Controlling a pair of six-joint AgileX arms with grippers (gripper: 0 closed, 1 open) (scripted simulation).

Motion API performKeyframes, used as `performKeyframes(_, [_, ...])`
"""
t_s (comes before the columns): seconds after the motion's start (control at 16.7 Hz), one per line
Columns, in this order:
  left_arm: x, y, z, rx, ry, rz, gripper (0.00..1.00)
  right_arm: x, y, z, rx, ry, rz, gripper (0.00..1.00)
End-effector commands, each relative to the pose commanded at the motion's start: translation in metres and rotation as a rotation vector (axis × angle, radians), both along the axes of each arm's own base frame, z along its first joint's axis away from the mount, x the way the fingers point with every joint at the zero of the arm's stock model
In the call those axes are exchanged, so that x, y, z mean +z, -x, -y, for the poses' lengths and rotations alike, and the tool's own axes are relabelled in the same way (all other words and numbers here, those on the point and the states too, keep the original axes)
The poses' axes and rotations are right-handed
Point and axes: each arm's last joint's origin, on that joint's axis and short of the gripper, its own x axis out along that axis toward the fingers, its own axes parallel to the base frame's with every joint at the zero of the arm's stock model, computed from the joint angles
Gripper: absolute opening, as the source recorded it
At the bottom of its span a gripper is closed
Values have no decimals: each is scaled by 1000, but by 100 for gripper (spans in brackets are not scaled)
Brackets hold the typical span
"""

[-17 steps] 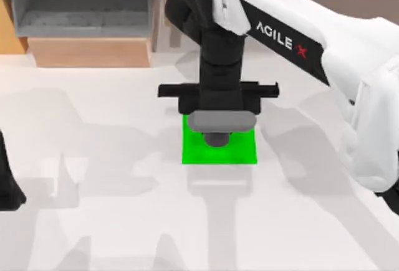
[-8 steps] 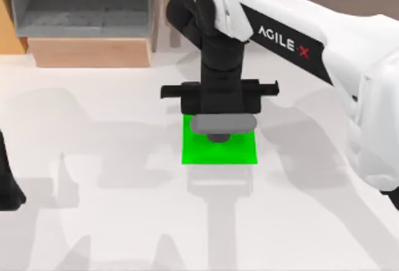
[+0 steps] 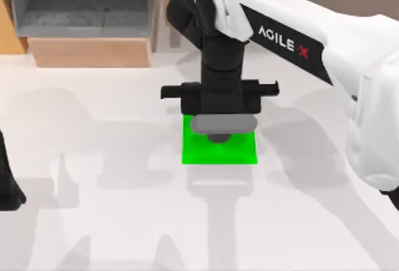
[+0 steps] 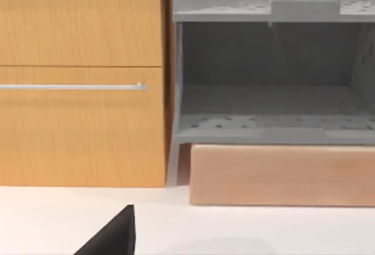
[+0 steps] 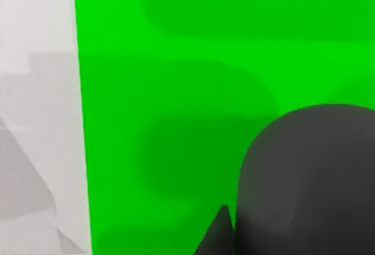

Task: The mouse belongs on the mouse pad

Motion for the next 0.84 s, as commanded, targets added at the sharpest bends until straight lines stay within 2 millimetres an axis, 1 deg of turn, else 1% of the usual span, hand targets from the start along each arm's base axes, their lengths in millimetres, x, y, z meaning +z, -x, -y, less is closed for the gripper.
performKeyframes(0.48, [0,0,0,0,0,0,100,0,0,0,0,0,0,98])
performKeyframes(0.54, [0,0,0,0,0,0,100,0,0,0,0,0,0,100])
performKeyframes(0.84, [0,0,0,0,0,0,100,0,0,0,0,0,0,100])
